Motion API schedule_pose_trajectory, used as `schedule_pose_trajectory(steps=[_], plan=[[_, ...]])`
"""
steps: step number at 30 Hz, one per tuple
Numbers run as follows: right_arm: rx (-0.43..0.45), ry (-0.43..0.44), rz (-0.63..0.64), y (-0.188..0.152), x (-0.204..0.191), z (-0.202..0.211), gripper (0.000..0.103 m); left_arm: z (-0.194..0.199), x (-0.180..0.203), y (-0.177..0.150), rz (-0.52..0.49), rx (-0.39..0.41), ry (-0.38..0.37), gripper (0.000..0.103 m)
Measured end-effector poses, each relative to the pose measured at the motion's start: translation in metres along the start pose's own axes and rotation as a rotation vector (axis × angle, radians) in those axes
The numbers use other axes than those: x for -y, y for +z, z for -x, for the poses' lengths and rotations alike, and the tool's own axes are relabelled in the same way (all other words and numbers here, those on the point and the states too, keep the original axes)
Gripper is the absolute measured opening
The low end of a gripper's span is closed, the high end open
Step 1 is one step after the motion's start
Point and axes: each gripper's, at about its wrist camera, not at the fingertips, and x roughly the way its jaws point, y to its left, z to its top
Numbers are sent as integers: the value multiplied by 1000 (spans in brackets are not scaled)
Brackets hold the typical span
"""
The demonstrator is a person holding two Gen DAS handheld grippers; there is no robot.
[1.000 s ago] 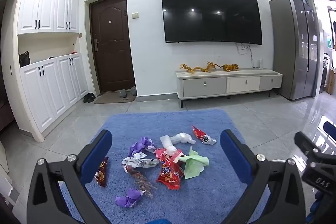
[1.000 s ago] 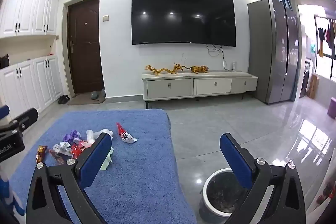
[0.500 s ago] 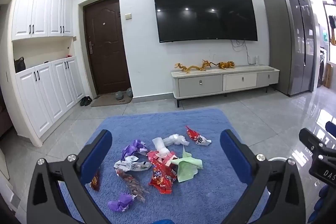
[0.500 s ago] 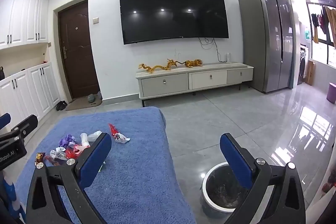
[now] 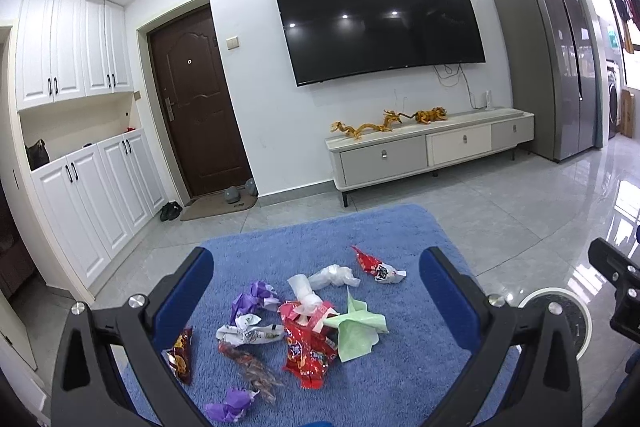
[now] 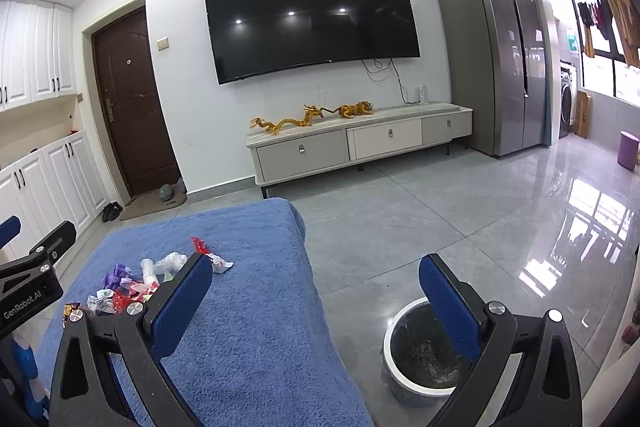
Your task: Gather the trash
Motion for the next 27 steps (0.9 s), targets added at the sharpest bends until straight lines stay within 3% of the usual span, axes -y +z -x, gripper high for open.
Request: schedule_pose_trajectory(steps=[14, 27], plan=[[7, -24, -11, 0, 7, -2, 103, -6, 7, 7, -27, -18, -9, 103], [57, -20, -37, 3, 8, 5, 103, 8, 6, 15, -33, 36, -20, 103]])
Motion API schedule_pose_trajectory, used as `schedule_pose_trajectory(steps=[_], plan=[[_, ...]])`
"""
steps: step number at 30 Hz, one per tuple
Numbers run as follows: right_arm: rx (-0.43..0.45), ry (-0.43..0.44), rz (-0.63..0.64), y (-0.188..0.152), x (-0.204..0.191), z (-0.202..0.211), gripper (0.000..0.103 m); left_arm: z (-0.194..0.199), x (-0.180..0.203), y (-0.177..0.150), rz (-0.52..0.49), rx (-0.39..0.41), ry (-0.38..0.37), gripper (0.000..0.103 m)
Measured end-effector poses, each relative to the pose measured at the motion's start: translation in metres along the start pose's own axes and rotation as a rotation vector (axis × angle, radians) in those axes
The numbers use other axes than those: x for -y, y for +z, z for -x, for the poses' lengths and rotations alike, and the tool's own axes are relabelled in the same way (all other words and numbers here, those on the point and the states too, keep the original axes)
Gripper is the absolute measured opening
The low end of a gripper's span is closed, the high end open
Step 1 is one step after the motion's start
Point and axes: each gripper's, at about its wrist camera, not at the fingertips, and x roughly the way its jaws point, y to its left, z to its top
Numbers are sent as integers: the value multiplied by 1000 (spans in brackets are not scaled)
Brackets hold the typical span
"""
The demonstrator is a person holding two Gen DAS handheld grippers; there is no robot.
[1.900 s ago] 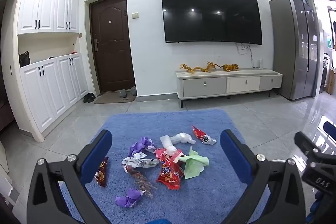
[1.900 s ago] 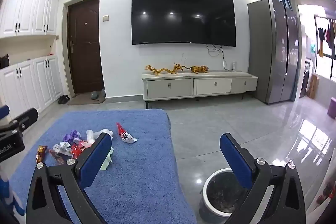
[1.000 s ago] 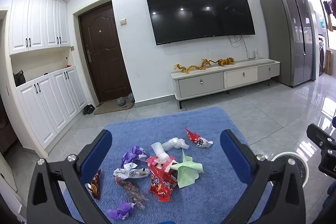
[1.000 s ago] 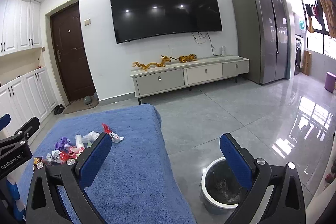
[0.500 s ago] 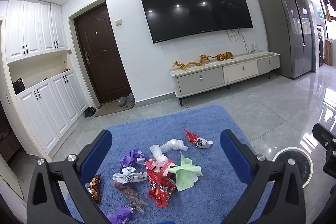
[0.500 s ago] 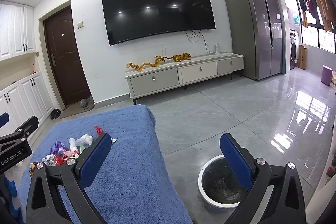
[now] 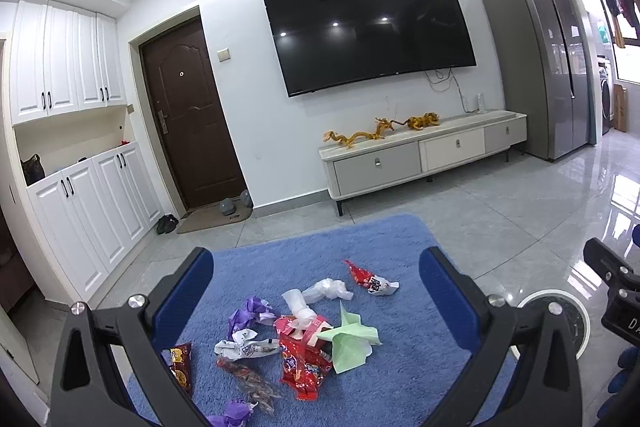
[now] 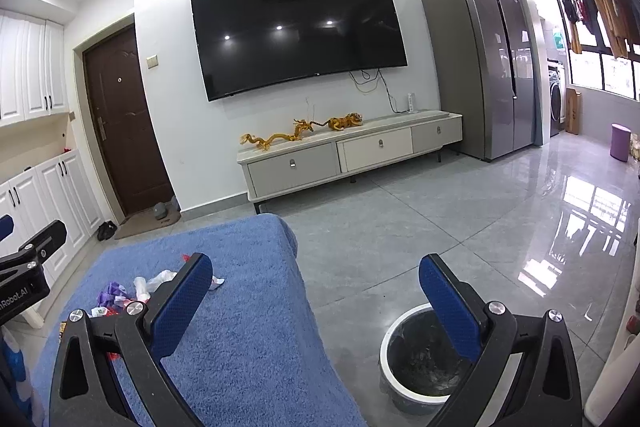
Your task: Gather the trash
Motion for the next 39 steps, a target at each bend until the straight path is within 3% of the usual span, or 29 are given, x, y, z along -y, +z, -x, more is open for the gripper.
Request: schedule_pose_trajectory(steps=[18, 26, 39], plan=[[45, 30, 22, -1, -10, 1, 103, 1, -2, -5, 17, 58, 32, 103], [10, 43, 51, -7, -19, -5, 103, -7, -3, -12, 22, -3, -34, 103], [-4, 21, 25, -13, 2, -14, 103, -44, 15, -30, 7, -129, -178, 103]])
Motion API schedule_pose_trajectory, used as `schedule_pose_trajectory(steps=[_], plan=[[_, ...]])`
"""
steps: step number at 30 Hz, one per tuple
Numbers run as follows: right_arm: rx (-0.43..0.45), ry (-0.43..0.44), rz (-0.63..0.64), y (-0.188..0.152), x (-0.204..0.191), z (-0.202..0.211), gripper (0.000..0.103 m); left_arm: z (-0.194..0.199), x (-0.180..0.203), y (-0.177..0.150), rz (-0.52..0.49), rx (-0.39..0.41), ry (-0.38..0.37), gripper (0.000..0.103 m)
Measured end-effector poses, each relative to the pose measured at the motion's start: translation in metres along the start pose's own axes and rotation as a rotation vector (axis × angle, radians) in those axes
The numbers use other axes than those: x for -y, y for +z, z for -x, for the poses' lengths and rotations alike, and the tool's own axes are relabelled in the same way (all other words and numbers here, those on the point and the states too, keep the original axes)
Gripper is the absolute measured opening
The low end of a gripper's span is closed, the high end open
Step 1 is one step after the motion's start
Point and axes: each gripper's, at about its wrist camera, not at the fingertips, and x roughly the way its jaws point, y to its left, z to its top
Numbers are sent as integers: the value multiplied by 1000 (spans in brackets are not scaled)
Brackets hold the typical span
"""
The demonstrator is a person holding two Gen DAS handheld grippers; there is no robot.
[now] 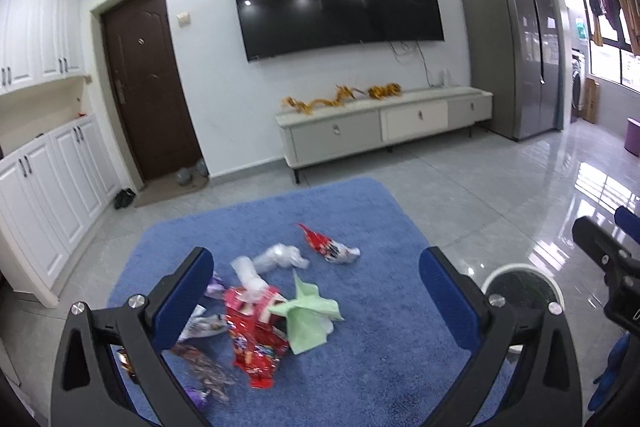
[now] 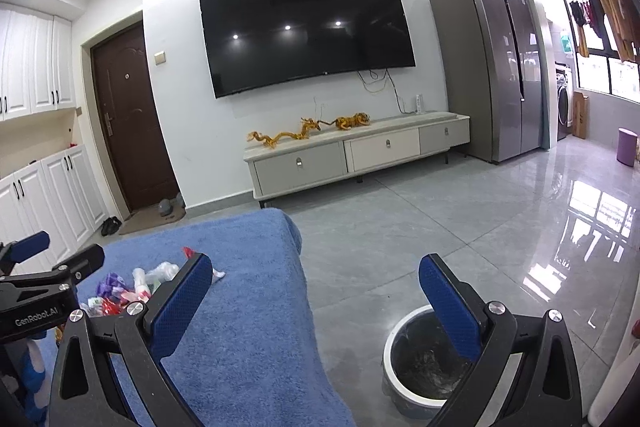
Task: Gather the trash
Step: 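Grasp the brown chip bag with the left tool while the right tool grasps the red wrapper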
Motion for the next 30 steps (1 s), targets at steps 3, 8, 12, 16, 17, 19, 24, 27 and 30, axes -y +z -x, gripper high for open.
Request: schedule_pose_trajectory(steps=[3, 8, 12, 16, 17, 19, 24, 27, 30], plan=[[-31, 5, 20, -6, -2, -9, 103, -17, 1, -11, -29, -35, -26, 103], [-90, 57, 51, -19, -16, -20, 103, -37, -26, -26, 16, -102, -66, 103], [-162, 106, 122, -31, -39, -33, 103, -45, -73, -46, 98, -139, -46, 103], [-250, 214, 189, -42, -73, -53, 103, -46, -137, -77, 158, -179, 39, 103], [-267, 244, 194, -44, -80, -57, 103, -46, -150, -83, 169, -191, 58, 103], [-307, 321, 200, -47, -99, -67, 101, -46, -184, -101, 200, -225, 108, 103], [-375, 467, 262, -51, -152, -86, 91, -54, -252, -135, 348, -300, 177, 100], [-399, 561, 308, -55, -185, -91, 81, -61, -278, -147, 457, -321, 139, 93], [-428, 608, 368, -64, -216, -100, 76, -72, -295, -159, 544, -345, 90, 85]])
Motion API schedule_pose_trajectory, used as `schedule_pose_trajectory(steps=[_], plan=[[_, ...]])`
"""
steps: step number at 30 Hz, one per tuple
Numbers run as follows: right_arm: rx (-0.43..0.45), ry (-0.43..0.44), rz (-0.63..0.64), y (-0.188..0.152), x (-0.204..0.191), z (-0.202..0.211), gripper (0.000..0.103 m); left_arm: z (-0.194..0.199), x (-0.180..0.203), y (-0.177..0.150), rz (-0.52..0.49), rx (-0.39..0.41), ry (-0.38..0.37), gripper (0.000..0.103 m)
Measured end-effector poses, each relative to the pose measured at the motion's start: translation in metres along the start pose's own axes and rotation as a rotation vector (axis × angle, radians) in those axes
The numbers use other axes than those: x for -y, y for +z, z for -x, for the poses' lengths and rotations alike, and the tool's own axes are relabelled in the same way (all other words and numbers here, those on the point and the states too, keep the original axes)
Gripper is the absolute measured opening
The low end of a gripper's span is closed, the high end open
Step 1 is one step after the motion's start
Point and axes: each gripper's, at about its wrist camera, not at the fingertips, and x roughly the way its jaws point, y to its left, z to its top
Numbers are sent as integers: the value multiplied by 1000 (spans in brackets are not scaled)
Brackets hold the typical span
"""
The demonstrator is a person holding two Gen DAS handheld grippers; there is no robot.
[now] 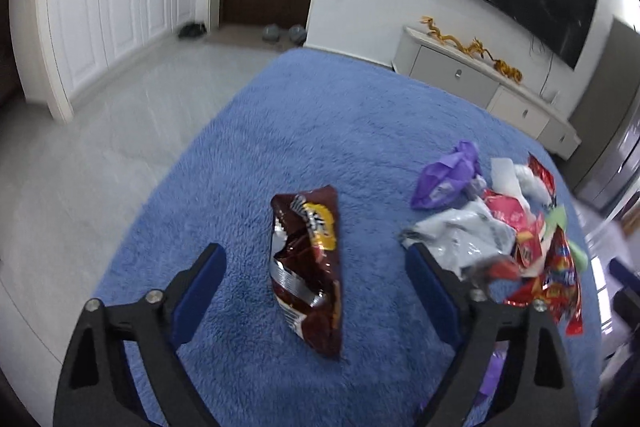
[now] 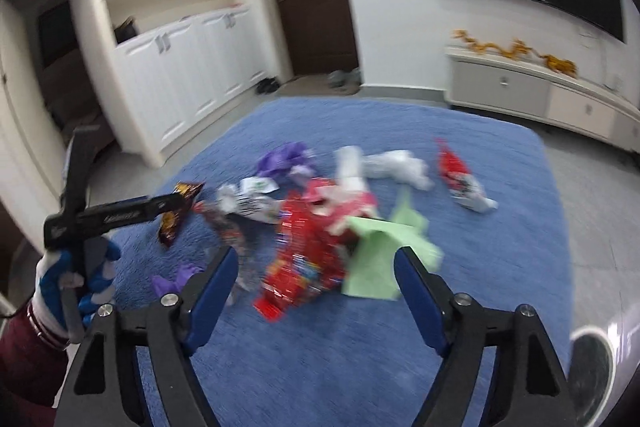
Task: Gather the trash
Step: 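Grasp the brown chip bag with the left tool while the right tool grasps the red wrapper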
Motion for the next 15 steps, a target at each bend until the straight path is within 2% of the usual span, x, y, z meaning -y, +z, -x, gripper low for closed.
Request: schedule_pose_trajectory(steps=[3, 5, 8, 10, 12, 13, 15], plan=[[-30, 22, 30, 4, -12, -21, 74, -14, -14, 0, 34, -40, -19, 76], [-54, 23, 32, 5, -13, -35, 69, -19, -17, 0, 48, -60, -37, 75], [-98, 17, 3, 2, -9, -53, 57, -16, -16, -1, 29, -61, -70, 73], [-125, 34, -28, -2, -2, -60, 45, -16, -11, -3, 17, -67, -88, 63], [-134, 48, -54, -8, 3, -57, 37, -15, -3, -5, -11, -68, -84, 44], [-133, 58, -68, -10, 5, -55, 34, -13, -1, -7, -19, -73, -87, 40], [-124, 77, -90, -15, 8, -48, 29, -12, 1, -10, -11, -74, -93, 38]])
